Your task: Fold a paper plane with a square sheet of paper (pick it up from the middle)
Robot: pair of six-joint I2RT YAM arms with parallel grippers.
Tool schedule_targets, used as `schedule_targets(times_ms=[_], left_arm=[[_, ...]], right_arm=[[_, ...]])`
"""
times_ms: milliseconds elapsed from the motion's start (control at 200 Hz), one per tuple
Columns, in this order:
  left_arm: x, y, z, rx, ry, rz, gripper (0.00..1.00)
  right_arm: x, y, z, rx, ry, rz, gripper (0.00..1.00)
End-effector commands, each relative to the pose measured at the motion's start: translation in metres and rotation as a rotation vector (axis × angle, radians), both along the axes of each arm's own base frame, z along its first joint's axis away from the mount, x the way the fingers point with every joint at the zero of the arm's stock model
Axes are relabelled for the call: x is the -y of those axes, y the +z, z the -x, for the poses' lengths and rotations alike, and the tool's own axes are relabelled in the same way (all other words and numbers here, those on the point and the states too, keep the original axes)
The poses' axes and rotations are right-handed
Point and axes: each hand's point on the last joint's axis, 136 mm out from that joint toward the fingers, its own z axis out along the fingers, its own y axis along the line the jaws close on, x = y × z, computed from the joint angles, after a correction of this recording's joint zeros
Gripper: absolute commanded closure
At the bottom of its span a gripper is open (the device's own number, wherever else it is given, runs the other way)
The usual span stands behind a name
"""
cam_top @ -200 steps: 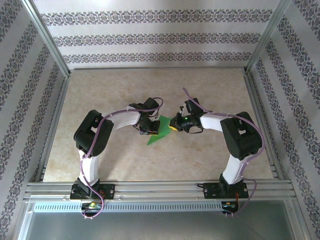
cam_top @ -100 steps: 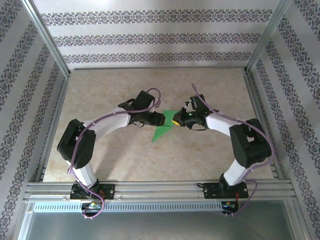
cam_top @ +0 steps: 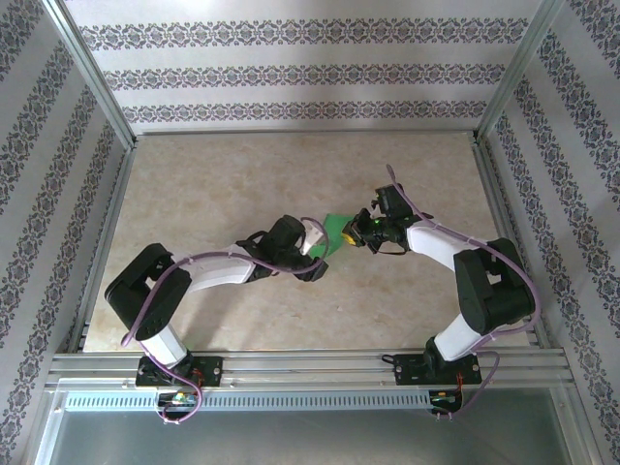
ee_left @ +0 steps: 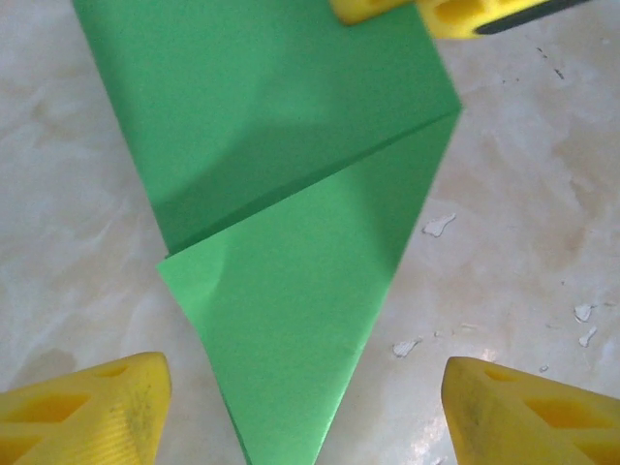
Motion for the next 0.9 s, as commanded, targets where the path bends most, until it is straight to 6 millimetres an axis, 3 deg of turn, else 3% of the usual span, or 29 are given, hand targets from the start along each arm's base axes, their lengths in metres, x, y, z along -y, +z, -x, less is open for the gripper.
schedule_targets(times_ms=[0, 420, 640, 894], left_arm=[[0.015, 0.016, -0.01, 0.173, -0.036, -0.032, 0.27], [0.022, -0.015, -0.014, 0.194, -0.042, -0.176, 0.43], [0.019, -0.019, -0.012, 0.195, -0.056, -0.197, 0.64], [0.023, -0.023, -0.006, 0.162, -0.099, -0.203, 0.79]], right_arm=[[0.007, 0.003, 0.003, -0.025, -0.046, 0.003, 0.95], [0.011, -0.001, 0.007, -0.068, -0.074, -0.02, 0.94], [0.012, -0.004, 0.009, -0.079, -0.071, -0.024, 0.94], [0.011, -0.007, 0.009, -0.088, -0.061, -0.027, 0.92]])
